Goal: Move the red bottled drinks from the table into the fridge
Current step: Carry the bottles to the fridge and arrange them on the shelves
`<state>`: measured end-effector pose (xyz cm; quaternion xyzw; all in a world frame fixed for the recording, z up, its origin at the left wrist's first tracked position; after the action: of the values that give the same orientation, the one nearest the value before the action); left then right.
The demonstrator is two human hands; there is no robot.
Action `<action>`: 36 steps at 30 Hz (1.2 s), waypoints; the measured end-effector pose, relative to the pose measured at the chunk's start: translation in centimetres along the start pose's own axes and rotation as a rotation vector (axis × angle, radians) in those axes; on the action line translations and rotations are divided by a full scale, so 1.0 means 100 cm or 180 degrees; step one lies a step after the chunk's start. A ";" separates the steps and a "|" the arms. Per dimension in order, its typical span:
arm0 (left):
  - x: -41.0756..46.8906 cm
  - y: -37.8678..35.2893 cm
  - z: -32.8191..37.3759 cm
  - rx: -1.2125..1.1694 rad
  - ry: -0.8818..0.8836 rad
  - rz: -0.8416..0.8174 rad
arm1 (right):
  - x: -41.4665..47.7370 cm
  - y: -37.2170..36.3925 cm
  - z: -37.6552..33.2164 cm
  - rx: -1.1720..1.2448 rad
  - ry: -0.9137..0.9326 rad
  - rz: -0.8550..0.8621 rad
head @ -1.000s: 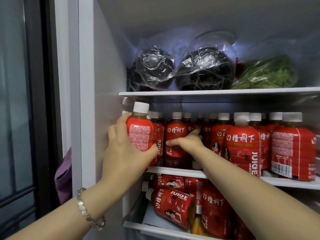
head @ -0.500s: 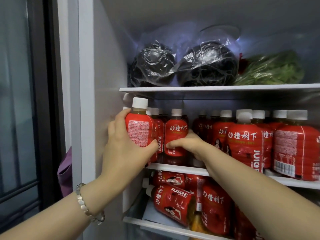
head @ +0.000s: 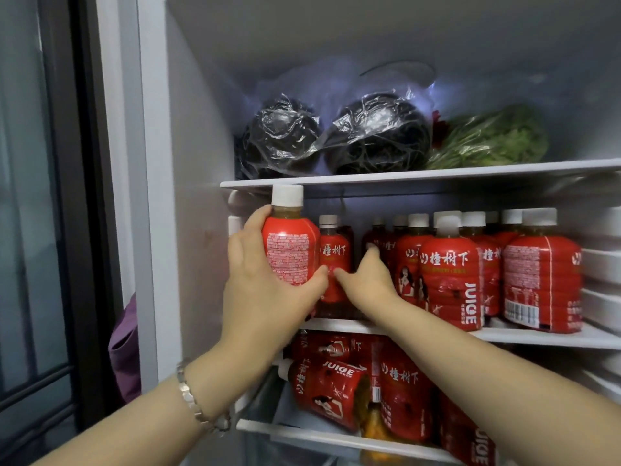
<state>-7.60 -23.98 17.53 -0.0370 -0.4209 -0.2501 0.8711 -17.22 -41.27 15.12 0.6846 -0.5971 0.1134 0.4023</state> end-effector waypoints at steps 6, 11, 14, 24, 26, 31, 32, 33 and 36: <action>0.005 -0.048 0.005 0.0028 0.0070 -0.0287 | -0.040 0.070 -0.050 -0.0799 0.2099 0.0859; 0.006 -0.075 -0.012 0.1083 -0.0413 -0.0326 | -0.053 0.092 -0.042 -0.1780 0.2439 0.1120; 0.010 -0.078 -0.010 0.1919 -0.0825 0.0137 | -0.053 0.106 -0.024 -0.1947 0.1971 0.1215; 0.007 -0.089 -0.016 0.2616 -0.1770 -0.0112 | -0.053 0.110 0.000 -0.1283 0.1179 0.0928; 0.006 -0.089 -0.017 0.2681 -0.1685 -0.0125 | -0.054 0.112 0.005 -0.1042 0.1073 0.1036; 0.004 -0.085 -0.013 0.2487 -0.1511 -0.0414 | -0.053 0.116 0.005 -0.0655 0.0835 0.1261; 0.002 -0.080 -0.010 0.2291 -0.1529 -0.0475 | -0.052 0.117 0.002 -0.0577 0.0825 0.1262; -0.001 -0.076 -0.008 0.2003 -0.1549 -0.0584 | -0.054 0.117 -0.001 -0.0439 0.0813 0.1267; -0.012 -0.074 -0.006 0.0759 -0.0958 -0.1602 | -0.063 0.110 -0.014 0.0175 0.0785 0.1378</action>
<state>-11.29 -30.08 15.17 0.1341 -0.5674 -0.3984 0.7081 -28.40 -35.35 16.60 0.5324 -0.6729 0.2960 0.4197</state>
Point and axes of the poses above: each hand's wrist, its own x-axis towards the middle knuckle, its own y-axis out of the back of the hand, z = x × y, the point moved 7 cm from there along x, towards the middle knuckle, and after that the axes turned 13 degrees about y, right-handed, at the moved point
